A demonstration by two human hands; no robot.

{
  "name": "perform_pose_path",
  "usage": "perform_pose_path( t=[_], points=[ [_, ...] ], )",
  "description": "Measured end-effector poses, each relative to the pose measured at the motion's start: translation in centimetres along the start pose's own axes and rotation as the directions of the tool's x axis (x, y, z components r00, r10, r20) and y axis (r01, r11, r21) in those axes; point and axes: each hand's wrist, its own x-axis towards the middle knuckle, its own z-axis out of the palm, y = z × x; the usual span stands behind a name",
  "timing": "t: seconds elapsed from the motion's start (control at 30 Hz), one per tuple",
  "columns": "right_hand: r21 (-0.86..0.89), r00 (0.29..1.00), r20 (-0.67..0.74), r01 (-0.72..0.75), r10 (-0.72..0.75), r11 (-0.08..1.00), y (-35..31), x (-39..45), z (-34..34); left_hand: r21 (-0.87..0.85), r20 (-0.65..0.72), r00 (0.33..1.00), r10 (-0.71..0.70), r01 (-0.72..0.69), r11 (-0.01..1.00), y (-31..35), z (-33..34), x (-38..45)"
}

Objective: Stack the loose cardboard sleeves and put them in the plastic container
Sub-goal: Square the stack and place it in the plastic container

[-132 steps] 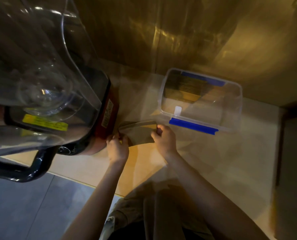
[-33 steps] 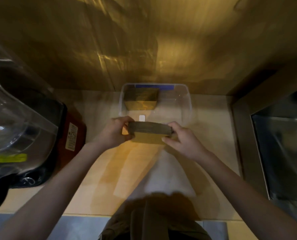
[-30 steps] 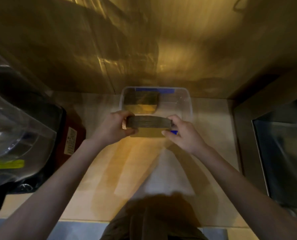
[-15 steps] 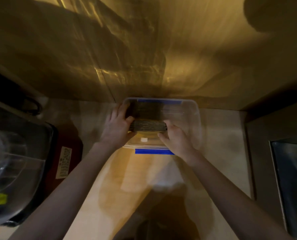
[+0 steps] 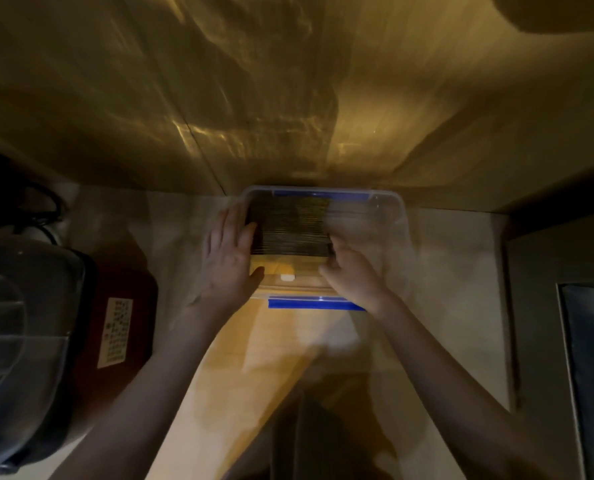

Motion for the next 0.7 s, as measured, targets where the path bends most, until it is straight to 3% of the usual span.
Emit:
perform_pose_path(
  t=[0.07, 0.1, 0.17, 0.23, 0.27, 0.43, 0.7],
  points=[
    [0.335, 0.990, -0.028, -0.121, 0.138, 0.934, -0.7, 0.1, -0.4, -0.128, 0.032, 0.996, -0.078, 0.082, 0.988, -0.1, 0.3, -0.2],
    [0.500, 0.965, -0.034, -0.208, 0.260, 0.840, -0.9, 0.6, -0.4, -0.196, 0.059, 0.992, -0.111, 0.120, 0.973, 0.0, 0.4, -0.3],
    [0.793, 0.879, 0.030, -0.311, 0.475, 0.524, -1.3, 1.6, -0.2, -0.283, 0.101, 0.983, -0.153, 0.176, 0.943, 0.3, 0.7, -0.4],
    [0.936, 0.829, 0.101, -0.267, 0.550, 0.229, -2.0, 2.1, 0.4, -0.303, 0.094, 0.981, -0.167, 0.188, 0.934, 0.4, 1.1, -0.5],
    [0.951, 0.827, 0.094, -0.239, 0.555, 0.195, -2.2, 2.1, 1.0, -0.307, 0.084, 0.982, -0.171, 0.188, 0.933, 0.5, 1.2, -0.5],
    [0.899, 0.933, 0.051, -0.199, 0.357, 0.391, -3.6, 1.3, 2.8, -0.319, 0.075, 0.981, -0.180, 0.195, 0.928, 0.4, 1.6, -0.5],
    [0.888, 0.912, 0.103, -0.264, 0.396, 0.377, -2.6, 1.9, 2.0, -0.277, 0.106, 0.977, -0.186, 0.209, 0.938, 0.2, 1.6, -0.4]
  ],
)
